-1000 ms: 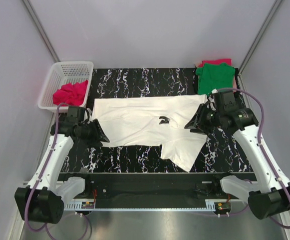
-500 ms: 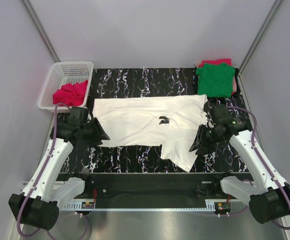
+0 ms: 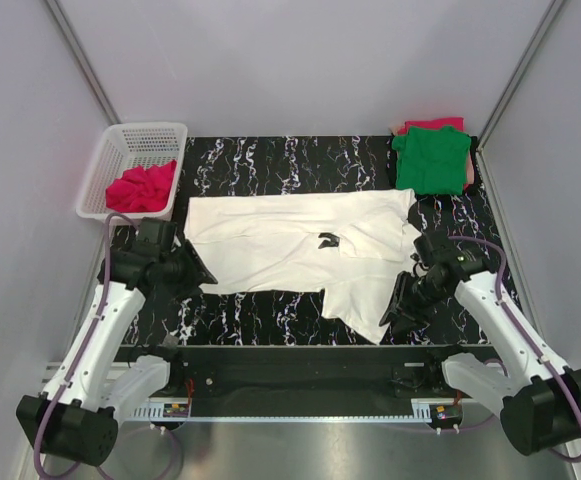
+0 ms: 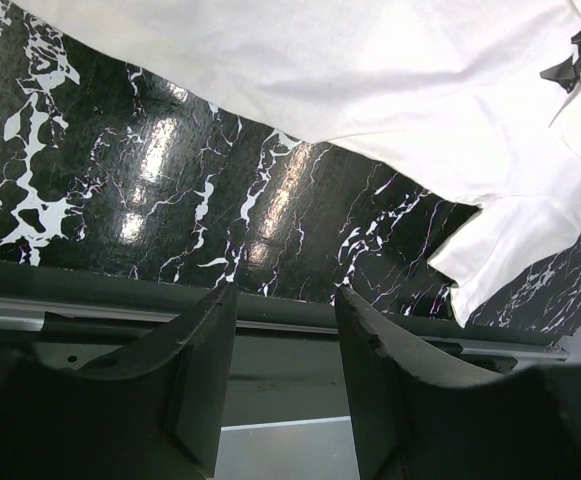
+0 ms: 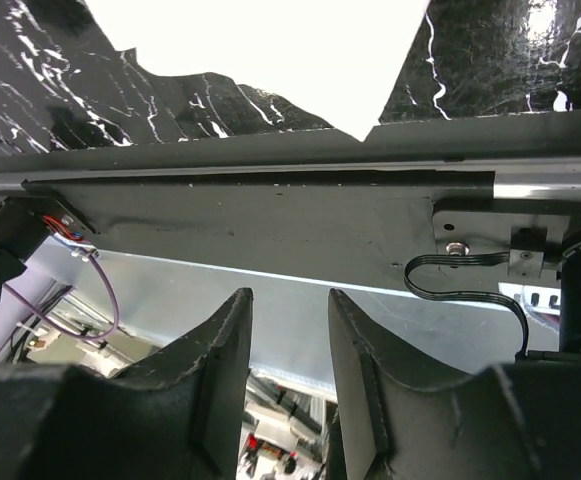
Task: Fold and stack the t-shirts
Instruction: Fold the tshirt
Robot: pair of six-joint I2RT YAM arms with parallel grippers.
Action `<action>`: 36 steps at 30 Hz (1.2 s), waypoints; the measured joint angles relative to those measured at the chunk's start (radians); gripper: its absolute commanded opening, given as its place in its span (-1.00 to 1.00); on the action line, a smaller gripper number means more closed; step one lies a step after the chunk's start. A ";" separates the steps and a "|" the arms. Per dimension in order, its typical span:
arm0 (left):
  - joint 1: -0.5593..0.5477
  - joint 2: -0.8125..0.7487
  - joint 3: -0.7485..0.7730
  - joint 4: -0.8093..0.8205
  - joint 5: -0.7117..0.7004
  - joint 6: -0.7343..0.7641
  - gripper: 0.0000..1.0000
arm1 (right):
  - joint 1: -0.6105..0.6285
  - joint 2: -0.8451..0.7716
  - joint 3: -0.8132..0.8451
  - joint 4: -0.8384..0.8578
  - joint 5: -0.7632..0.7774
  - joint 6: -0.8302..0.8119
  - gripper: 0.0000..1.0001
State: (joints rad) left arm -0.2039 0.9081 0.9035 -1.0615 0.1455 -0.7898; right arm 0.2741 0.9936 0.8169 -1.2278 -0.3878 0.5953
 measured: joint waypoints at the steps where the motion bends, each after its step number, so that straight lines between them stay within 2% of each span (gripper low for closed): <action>1: 0.000 0.010 0.000 0.000 0.004 -0.001 -0.03 | 0.000 0.014 0.000 0.000 -0.001 0.004 -0.13; 5: 0.000 0.041 0.006 -0.002 0.020 0.008 -0.03 | 0.000 0.047 -0.009 0.035 -0.024 0.039 -0.13; 10: 0.000 0.042 0.035 -0.015 0.022 0.037 -0.03 | 0.000 -0.003 -0.010 0.088 -0.016 0.089 -0.12; 24: -0.001 0.004 -0.009 -0.030 0.021 0.081 0.01 | 0.000 -0.080 -0.002 0.051 0.009 0.130 -0.08; 27: -0.001 0.003 -0.010 -0.031 0.005 0.089 0.09 | 0.000 -0.109 -0.035 0.053 0.008 0.131 -0.03; 32: 0.002 -0.004 -0.038 -0.025 -0.014 0.090 0.11 | 0.000 -0.261 -0.149 0.071 0.011 0.176 -0.10; 36: 0.014 0.008 -0.040 -0.021 -0.018 0.090 0.11 | 0.000 -0.224 -0.163 0.085 0.047 0.200 -0.14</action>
State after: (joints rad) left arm -0.1898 0.9157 0.8635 -1.0828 0.1276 -0.7002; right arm 0.2745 0.7700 0.6540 -1.1423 -0.3405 0.7948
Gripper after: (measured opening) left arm 0.555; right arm 0.441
